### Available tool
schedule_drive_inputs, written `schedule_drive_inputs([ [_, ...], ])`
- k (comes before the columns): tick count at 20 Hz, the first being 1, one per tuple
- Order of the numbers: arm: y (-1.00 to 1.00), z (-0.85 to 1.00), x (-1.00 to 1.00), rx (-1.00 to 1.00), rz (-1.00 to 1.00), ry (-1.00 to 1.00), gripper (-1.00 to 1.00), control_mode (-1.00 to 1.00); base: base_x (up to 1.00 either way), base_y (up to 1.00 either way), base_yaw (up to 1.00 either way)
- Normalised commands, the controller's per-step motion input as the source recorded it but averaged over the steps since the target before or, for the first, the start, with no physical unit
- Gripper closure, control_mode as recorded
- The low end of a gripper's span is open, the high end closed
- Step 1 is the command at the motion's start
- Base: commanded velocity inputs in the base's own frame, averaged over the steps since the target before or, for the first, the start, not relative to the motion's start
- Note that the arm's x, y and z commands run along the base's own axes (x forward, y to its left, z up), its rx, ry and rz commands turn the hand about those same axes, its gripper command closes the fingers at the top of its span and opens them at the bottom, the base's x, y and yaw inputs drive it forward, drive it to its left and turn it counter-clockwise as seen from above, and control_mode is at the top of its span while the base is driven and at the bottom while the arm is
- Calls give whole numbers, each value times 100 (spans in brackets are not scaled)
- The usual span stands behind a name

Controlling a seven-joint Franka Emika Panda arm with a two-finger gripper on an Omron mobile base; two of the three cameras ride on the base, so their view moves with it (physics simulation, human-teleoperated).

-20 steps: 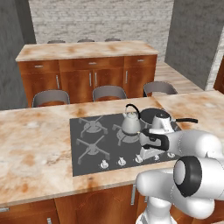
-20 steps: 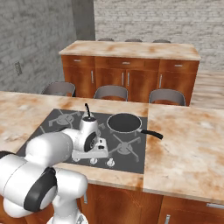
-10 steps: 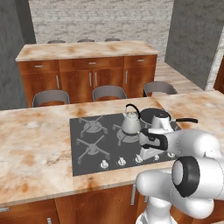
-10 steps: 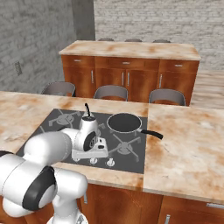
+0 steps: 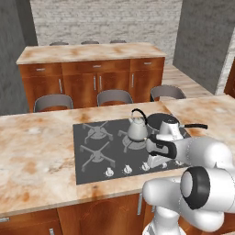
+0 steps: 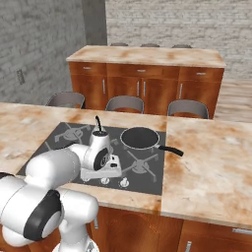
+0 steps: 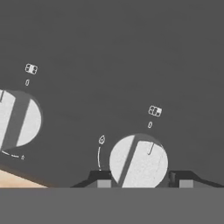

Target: Pick the pan from the cabinet and place it on the stove. Then turn on the stove burner for the pan.

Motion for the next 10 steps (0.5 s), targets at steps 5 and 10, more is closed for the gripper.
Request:
schedule_drive_inputs([
  [5,23,17,-26,-6,-1,-13,100,-100,0,0,0],
  [10,19,7,-14,-2,-1,-3,100,-100,0,0,0],
])
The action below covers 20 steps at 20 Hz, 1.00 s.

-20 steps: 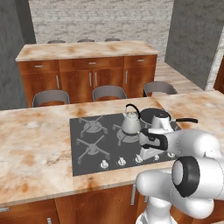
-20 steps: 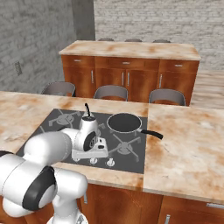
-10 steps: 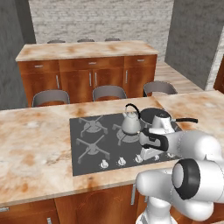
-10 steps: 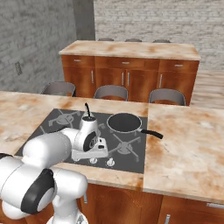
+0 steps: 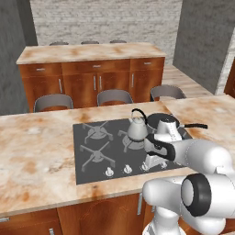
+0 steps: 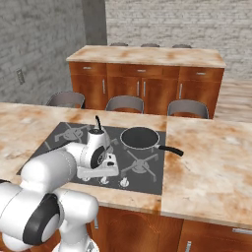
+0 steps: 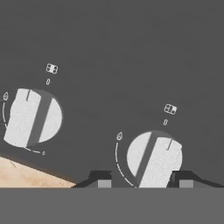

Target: Pick the pan from the cabinet and place it on the stove. Then turn on the stove burner for the pan.

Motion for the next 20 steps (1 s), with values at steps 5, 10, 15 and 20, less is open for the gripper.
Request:
schedule_drive_inputs([
  [5,2,-4,-1,0,0,0,100,-100,0,0,0],
  [10,0,0,-1,-2,13,-8,100,-100,0,0,0],
  [15,0,-1,-5,-7,26,-7,100,-100,0,0,0],
  [20,0,-6,-1,-4,31,0,100,-100,0,0,0],
])
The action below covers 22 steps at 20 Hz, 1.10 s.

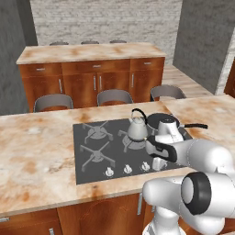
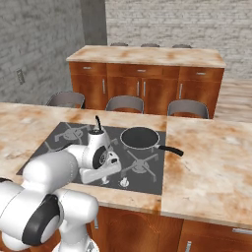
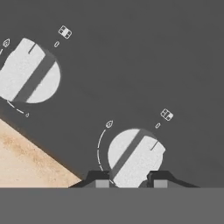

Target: Pick the pan from the cabinet and place it on the stove. Then turn on the stove burner for the pan.

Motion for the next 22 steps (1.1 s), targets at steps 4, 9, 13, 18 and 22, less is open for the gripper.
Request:
schedule_drive_inputs([
  [4,0,-15,-9,0,35,0,100,-100,0,0,0],
  [9,0,-20,-9,0,35,0,100,-100,0,0,0],
  [13,0,-25,-10,0,36,0,100,-100,0,0,0],
  [18,0,-28,-10,0,36,0,100,-100,0,0,0],
  [22,0,-31,-10,0,36,0,100,-100,0,0,0],
])
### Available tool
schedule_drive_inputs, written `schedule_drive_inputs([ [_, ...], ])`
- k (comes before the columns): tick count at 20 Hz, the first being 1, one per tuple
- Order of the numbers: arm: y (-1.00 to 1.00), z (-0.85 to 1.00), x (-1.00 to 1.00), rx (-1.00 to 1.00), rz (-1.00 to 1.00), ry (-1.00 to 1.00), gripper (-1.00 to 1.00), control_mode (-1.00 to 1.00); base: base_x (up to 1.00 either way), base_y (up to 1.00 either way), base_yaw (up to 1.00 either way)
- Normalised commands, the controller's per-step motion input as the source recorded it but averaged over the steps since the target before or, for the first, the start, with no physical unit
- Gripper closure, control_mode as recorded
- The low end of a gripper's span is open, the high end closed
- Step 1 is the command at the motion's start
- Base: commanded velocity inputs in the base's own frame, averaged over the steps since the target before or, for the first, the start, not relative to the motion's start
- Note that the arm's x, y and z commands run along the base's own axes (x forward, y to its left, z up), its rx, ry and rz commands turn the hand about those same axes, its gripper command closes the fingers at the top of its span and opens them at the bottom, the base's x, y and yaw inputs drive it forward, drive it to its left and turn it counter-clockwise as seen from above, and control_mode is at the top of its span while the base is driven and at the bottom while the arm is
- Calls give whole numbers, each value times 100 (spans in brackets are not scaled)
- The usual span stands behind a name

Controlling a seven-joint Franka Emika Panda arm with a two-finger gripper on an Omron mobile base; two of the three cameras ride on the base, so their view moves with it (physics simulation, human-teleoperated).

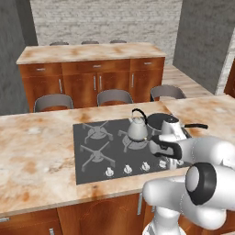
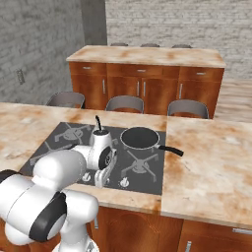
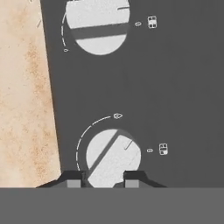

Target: Pick the pan from the cabinet and place it on the stove. Then turn on the stove burner for the pan.

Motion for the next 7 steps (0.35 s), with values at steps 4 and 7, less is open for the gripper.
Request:
schedule_drive_inputs([
  [4,1,-33,-10,0,35,0,100,-100,0,0,0],
  [7,4,-36,-9,0,33,0,100,-100,0,0,0],
])
